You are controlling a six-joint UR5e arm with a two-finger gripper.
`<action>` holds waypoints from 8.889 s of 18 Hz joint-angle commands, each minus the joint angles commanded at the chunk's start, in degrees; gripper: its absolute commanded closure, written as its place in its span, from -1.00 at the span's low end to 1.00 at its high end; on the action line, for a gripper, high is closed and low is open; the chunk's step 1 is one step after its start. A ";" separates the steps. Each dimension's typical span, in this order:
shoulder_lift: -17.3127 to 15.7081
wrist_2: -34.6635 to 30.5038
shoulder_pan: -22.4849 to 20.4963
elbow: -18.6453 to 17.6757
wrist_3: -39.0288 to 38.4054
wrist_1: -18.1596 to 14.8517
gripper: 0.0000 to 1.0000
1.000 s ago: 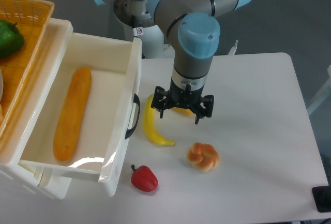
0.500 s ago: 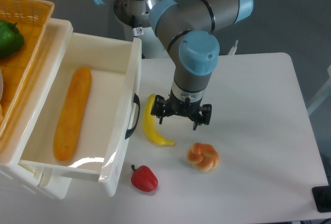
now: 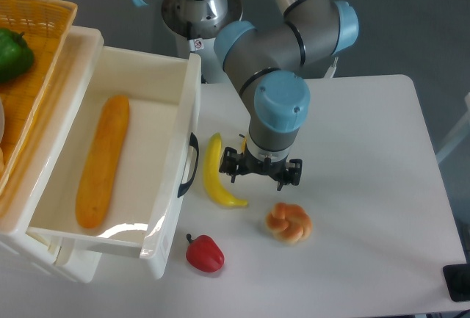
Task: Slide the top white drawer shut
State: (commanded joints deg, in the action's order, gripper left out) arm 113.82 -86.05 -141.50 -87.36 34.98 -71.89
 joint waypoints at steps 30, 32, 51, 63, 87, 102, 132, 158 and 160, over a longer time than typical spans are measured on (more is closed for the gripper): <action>1.15 4.83 2.99 -0.62 0.00 -0.35 -1.00; 1.06 4.83 3.51 -0.53 0.09 -0.35 -1.00; -0.96 7.12 7.38 -0.70 -0.09 -0.53 -1.00; -2.02 7.91 11.33 -1.58 -0.35 -0.88 -1.00; -2.81 7.82 17.14 -1.67 -0.35 -0.35 -1.00; -2.99 7.38 6.96 1.32 8.60 -0.18 -1.00; -3.60 6.42 -8.44 0.26 28.92 0.00 -1.00; -3.51 6.15 -8.00 -1.23 27.25 -1.41 -1.00; -3.51 6.24 -7.82 -1.32 27.07 -1.41 -1.00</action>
State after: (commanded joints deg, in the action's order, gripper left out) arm 110.30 -79.81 -149.33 -88.68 62.05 -73.30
